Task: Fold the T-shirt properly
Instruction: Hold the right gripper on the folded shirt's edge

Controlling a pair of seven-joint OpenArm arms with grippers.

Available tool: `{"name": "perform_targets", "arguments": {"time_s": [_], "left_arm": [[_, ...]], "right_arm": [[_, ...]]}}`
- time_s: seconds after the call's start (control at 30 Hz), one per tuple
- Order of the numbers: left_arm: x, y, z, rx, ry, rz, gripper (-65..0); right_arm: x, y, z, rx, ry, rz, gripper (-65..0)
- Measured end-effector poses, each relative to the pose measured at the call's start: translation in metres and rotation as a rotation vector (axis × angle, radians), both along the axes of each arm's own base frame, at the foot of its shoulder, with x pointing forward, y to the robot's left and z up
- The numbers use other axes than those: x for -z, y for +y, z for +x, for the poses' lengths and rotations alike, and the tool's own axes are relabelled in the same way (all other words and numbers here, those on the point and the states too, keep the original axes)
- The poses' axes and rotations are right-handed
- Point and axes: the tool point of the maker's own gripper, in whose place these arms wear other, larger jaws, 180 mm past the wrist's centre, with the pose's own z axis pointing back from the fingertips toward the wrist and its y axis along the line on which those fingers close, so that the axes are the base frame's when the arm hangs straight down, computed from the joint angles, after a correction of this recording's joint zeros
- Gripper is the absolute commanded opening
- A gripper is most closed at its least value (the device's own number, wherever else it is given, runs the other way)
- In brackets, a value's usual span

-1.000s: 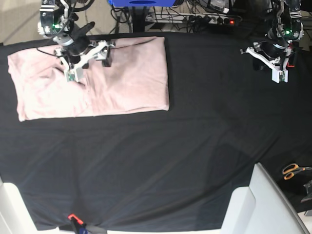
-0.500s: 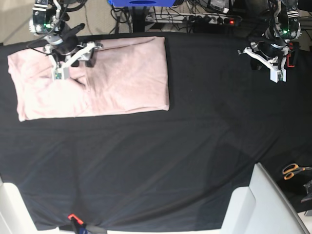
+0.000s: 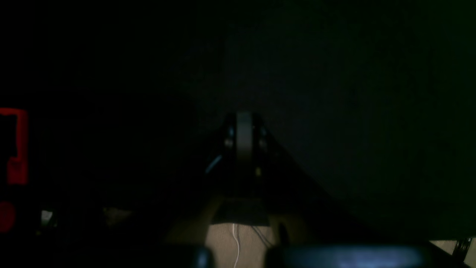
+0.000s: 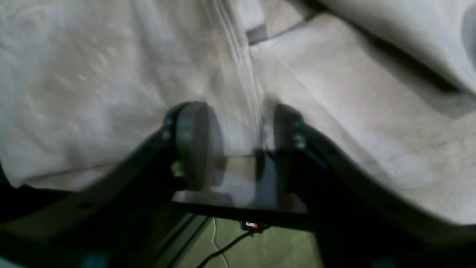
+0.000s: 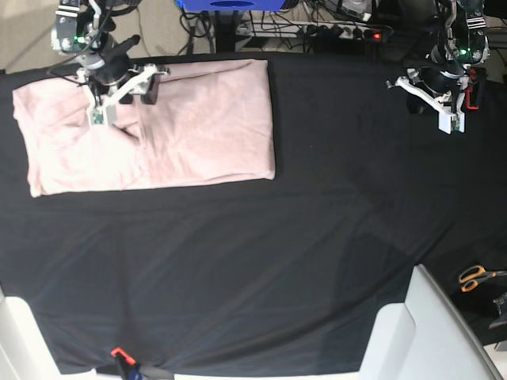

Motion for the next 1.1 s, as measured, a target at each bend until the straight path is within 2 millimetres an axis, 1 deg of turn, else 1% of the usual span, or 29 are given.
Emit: {"name": "perform_targets", "arguments": {"time_s": [0.07, 0.1, 0.2, 0.33, 0.4, 0.53, 0.67, 0.77, 0.83, 0.9, 0.97, 1.03, 1.07, 1.1], "left_arm": [[0.005, 0.002, -0.005, -0.007, 0.021, 0.000, -65.0], [0.007, 0.003, -0.006, -0.010, 0.024, 0.001, -65.0], [0.007, 0.003, -0.007, -0.011, 0.025, 0.000, -65.0], [0.007, 0.003, -0.007, -0.011, 0.026, -0.001, -65.0], [0.006, 0.003, -0.004, -0.011, 0.020, -0.001, -65.0], [0.003, 0.004, 0.007, -0.013, -0.004, 0.001, -65.0], [0.008, 0.005, 0.001, -0.019, 0.017, -0.002, -65.0], [0.008, 0.005, 0.000, -0.018, 0.018, -0.001, -65.0], [0.007, 0.005, 0.002, -0.019, 0.013, -0.001, -65.0], [0.007, 0.005, 0.002, -0.018, 0.014, -0.001, -65.0], [0.007, 0.005, 0.002, -0.019, 0.015, 0.000, -65.0], [0.007, 0.005, 0.002, -0.018, 0.014, -0.001, -65.0], [0.007, 0.005, 0.002, -0.019, 0.014, -0.001, -65.0], [0.007, 0.005, 0.002, -0.019, 0.014, -0.002, -65.0]], "right_arm": [[0.001, 0.000, -0.001, -0.001, 0.006, 0.000, -61.5], [0.001, 0.001, -0.002, -0.001, 0.009, 0.002, -65.0], [0.000, 0.003, -0.009, -0.004, 0.019, 0.002, -63.6], [-0.014, 0.004, -0.016, -0.005, 0.004, -0.009, -64.4], [-0.019, 0.008, -0.019, -0.017, 0.022, -0.003, -64.4], [-0.016, 0.010, -0.022, -0.029, 0.054, -0.001, -64.4], [-0.016, 0.010, -0.022, -0.029, 0.054, 0.000, -64.2], [-0.017, 0.009, -0.019, -0.020, 0.050, -0.002, -63.3], [-0.017, 0.008, -0.019, -0.020, 0.050, -0.003, -57.8], [-0.020, 0.006, -0.018, -0.023, 0.047, -0.017, -47.6], [-0.031, 0.004, -0.012, -0.028, 0.016, -0.028, -37.1], [-0.046, 0.001, -0.006, -0.026, -0.022, -0.046, -26.7], [-0.053, -0.003, -0.005, -0.027, -0.028, -0.056, -23.0], [-0.061, -0.010, -0.004, -0.022, -0.030, -0.073, -20.9]]}}
